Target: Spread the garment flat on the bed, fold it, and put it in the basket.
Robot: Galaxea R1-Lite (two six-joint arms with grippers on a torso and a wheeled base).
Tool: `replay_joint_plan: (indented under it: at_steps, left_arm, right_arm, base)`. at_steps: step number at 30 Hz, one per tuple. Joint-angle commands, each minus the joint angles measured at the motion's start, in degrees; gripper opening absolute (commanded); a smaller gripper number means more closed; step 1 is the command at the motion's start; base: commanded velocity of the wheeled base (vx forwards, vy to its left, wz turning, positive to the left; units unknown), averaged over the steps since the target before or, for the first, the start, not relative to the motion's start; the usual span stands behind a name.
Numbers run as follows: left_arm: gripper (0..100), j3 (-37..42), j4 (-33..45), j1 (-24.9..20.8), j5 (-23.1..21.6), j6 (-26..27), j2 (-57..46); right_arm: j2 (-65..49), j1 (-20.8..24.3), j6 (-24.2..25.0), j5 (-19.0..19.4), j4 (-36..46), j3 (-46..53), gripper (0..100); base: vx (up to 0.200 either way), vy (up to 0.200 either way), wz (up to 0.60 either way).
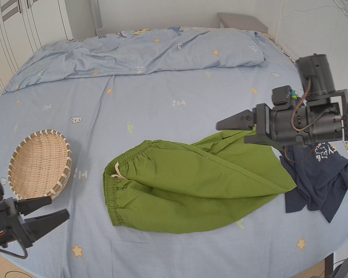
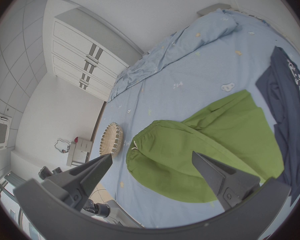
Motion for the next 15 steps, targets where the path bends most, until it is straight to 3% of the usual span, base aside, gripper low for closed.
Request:
replay_joint_plan:
  at_steps: [1,7,15]
  left_arm:
    - [100,9.3,-36.7,1.1,-16.4,10.3,55.7]
    - [100,13.2,-52.6,2.6,-20.0,12.3,67.8]
    - [100,9.3,-52.4,2.4,-19.7,11.3,69.2]
  right_arm:
    - [-18.5,-15.4,-5.2,5.8,-7.1,21.7,100]
    - [-18.5,-15.9,-5.5,9.0,-9.2,22.8,100]
    - [-18.4,-15.5,-5.6,9.2,-9.3,22.6,100]
  base:
    - [0.000,0.000,0.00]
    - [0.000,0.000,0.00]
    - [0.000,0.000,0.00]
